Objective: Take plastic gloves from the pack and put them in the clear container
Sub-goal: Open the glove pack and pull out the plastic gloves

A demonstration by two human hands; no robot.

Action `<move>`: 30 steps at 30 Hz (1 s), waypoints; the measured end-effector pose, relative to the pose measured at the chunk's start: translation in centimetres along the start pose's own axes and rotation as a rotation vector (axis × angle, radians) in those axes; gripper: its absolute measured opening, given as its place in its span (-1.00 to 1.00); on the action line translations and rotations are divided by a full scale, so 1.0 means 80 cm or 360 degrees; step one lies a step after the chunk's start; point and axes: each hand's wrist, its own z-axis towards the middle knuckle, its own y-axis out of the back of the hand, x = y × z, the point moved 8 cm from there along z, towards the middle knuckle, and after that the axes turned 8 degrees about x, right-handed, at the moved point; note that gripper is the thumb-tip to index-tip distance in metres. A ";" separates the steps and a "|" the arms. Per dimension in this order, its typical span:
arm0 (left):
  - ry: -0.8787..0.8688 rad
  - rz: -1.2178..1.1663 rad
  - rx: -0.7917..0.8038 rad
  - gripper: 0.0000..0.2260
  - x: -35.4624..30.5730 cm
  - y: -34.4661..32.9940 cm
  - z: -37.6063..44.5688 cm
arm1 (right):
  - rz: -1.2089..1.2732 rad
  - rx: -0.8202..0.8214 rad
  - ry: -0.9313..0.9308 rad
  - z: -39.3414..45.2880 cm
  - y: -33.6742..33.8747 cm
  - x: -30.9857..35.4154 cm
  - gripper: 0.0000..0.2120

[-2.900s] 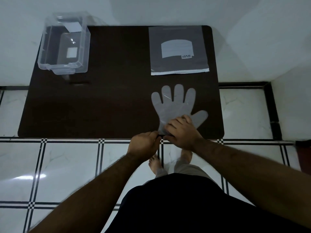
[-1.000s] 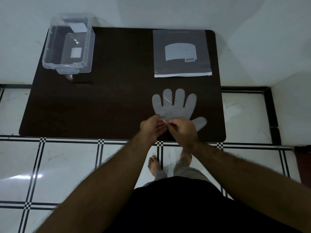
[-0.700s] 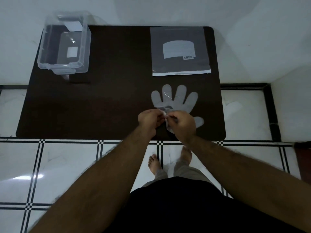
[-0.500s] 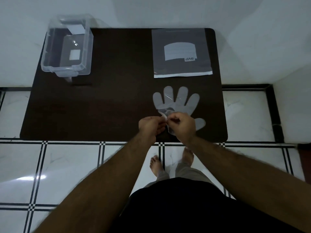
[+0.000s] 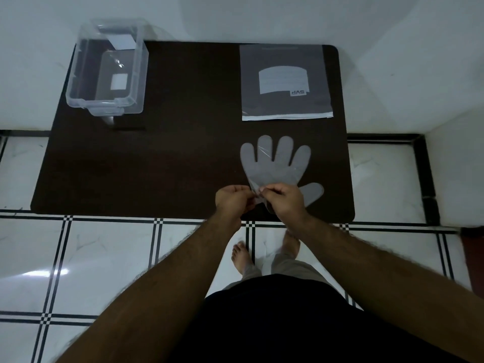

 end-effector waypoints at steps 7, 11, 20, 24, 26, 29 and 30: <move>-0.0228 0.0540 -0.0129 -0.83 -0.008 0.023 -0.001 | 0.0167 -0.0101 -0.0182 -0.006 0.004 -0.010 -0.87; -0.0552 0.1075 -0.0155 -0.78 -0.025 0.022 -0.014 | 0.0195 -0.0086 -0.0261 -0.006 0.005 -0.016 -0.87; -0.1580 0.2707 0.0440 -0.81 -0.009 -0.044 -0.055 | 0.0173 -0.0096 -0.0292 -0.010 0.004 -0.019 -0.89; -0.1685 0.2806 0.0382 -0.88 -0.012 -0.050 -0.064 | 0.0235 -0.0124 -0.0340 -0.011 0.005 -0.020 -0.88; -0.1719 0.2747 0.0342 -0.84 -0.021 -0.054 -0.065 | 0.0295 -0.0135 -0.0342 -0.012 0.008 -0.020 -0.88; -0.1604 0.2806 0.0403 -0.77 -0.030 -0.063 -0.057 | 0.0382 -0.0197 -0.0351 -0.014 0.015 -0.018 -0.90; -0.1524 0.2863 0.0453 -0.76 -0.029 -0.065 -0.054 | 0.0397 -0.0225 -0.0343 -0.015 0.019 -0.015 -0.91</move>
